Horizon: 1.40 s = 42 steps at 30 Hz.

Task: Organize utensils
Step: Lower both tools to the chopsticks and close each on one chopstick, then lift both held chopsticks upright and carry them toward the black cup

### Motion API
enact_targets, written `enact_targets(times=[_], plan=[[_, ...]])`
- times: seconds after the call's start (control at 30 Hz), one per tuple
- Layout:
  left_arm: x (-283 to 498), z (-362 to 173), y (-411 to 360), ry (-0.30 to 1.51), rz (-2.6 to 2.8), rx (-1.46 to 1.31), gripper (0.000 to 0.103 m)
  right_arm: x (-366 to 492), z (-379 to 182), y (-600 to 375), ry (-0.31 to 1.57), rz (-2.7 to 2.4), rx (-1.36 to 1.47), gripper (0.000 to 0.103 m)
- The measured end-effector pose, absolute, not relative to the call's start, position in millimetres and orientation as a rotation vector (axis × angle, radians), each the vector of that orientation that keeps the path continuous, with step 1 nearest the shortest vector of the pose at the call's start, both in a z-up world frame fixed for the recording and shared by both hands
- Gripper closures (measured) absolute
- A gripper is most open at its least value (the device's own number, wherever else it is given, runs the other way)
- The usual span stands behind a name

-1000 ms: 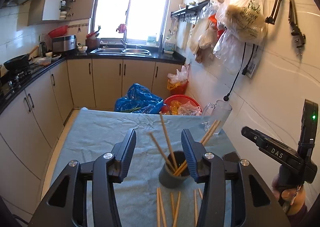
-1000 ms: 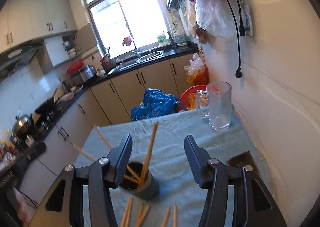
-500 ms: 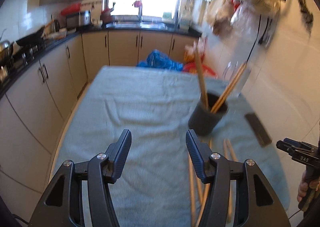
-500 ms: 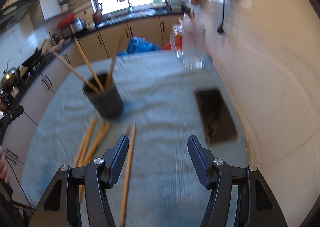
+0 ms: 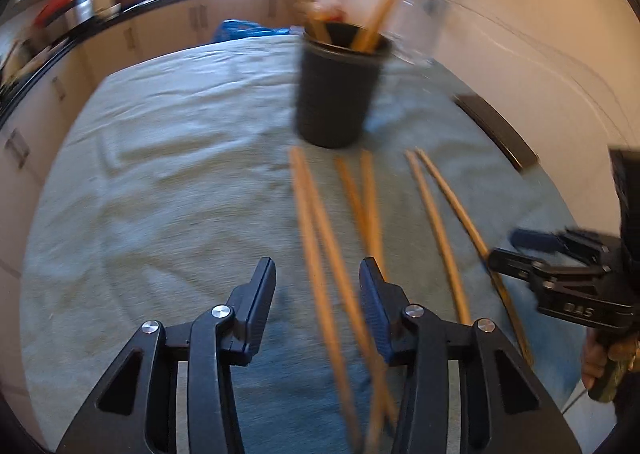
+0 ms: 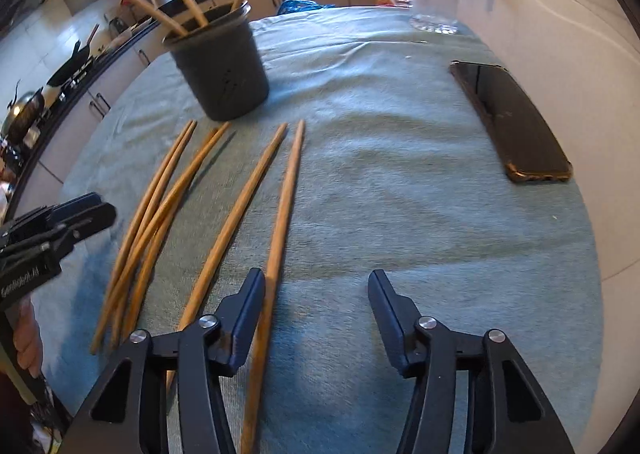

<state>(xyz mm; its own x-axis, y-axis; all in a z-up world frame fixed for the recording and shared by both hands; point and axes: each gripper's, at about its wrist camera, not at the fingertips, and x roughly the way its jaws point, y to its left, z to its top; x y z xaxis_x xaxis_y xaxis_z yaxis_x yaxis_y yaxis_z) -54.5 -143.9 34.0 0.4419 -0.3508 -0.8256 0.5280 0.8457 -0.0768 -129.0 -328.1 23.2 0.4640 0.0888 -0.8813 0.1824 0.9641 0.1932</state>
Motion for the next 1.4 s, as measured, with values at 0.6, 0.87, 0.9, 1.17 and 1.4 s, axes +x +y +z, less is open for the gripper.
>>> enact_targets(times=[0.6,0.87,0.9,1.17,1.4], plan=[[-42,37,-146,1.024,-0.585,0.151,0.097,-119,23,-303,1.069,-0.067,0.188,0.095],[-30,22,-77,1.134,-0.489,0.036,0.096,-158,26,-325,1.094,-0.113,0.221,0.093],[-27,17,-71,1.147,-0.460,0.040,0.097,-161,27,-328,1.098,-0.112,0.234,0.087],[-2,18,-77,1.160,-0.416,0.043,0.069,-127,24,-336,1.140,-0.129,0.226,0.069],[25,15,-111,1.151,-0.402,0.188,0.069,-76,22,-340,1.192,-0.146,0.159,0.080]])
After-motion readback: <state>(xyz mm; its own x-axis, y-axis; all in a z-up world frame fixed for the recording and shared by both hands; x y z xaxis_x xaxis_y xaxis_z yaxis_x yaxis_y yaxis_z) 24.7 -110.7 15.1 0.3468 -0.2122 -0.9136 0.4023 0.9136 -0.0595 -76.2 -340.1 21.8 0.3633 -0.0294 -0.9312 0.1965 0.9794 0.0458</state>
